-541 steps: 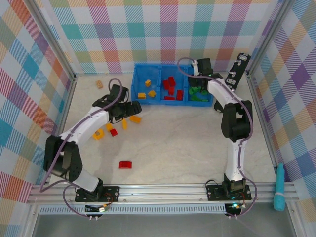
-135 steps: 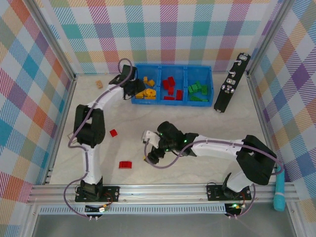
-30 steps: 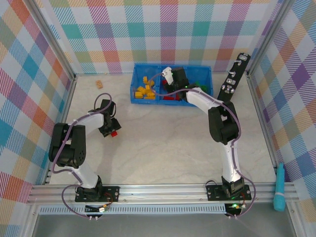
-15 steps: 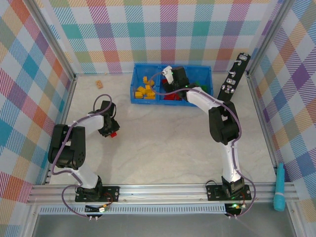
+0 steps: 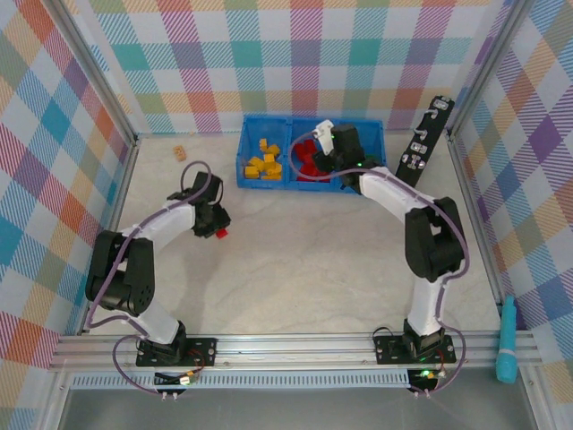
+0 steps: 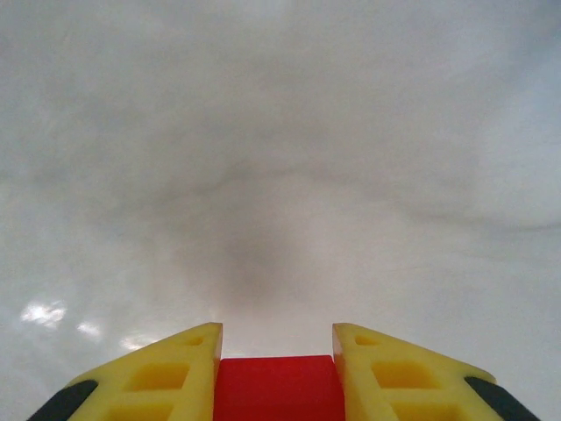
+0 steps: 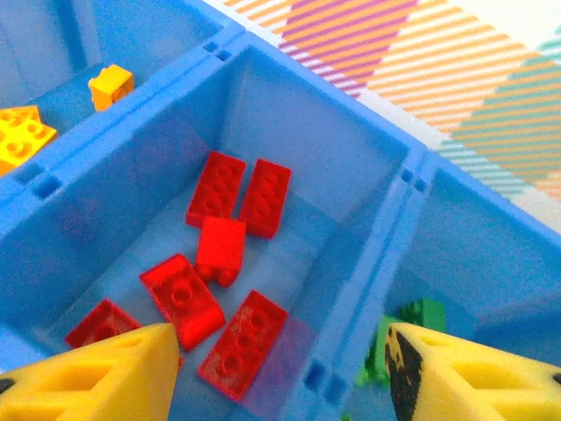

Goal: Sort the legos into containers by color
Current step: Pick up the lego from the middle-left of the table, then place the lego in the container.

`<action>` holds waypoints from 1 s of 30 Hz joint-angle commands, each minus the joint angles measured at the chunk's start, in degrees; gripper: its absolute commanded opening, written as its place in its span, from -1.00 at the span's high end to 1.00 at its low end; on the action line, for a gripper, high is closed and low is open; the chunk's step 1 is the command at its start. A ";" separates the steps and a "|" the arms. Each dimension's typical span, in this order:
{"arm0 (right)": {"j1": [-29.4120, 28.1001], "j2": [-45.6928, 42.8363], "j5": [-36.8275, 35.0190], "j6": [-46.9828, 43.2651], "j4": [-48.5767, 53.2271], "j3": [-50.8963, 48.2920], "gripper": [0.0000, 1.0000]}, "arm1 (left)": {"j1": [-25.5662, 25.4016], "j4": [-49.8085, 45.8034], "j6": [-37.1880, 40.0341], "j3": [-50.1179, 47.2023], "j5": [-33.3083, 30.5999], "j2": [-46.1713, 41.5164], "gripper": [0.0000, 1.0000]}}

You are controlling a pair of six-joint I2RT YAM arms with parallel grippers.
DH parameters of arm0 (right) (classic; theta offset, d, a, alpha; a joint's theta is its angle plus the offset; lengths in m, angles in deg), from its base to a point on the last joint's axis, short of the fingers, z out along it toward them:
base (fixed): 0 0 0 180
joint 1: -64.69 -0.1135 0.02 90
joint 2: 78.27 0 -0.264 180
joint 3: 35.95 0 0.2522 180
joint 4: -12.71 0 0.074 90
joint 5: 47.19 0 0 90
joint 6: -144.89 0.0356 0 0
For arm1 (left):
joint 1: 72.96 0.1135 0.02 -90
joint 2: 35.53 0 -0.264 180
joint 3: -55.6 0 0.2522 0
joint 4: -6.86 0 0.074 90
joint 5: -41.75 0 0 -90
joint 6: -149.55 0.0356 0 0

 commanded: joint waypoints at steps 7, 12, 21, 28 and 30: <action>1.05 -24.22 6.94 14.77 3.89 -22.17 -0.28 | -5.34 2.75 -4.25 19.97 4.83 5.86 0.46; 1.05 -38.63 5.40 19.88 9.64 -31.65 -0.34 | -9.11 8.26 -6.27 33.48 6.92 18.48 0.46; 0.96 -55.83 2.32 22.60 22.95 -34.71 -0.40 | -12.32 18.86 -11.04 47.57 8.56 34.27 0.48; 0.96 -59.91 0.97 27.01 25.25 -37.69 -0.40 | -12.85 27.17 -16.48 48.70 9.44 37.36 0.48; 0.96 -59.59 1.26 27.82 24.70 -38.27 -0.40 | -12.81 29.04 -17.70 48.73 10.06 37.69 0.48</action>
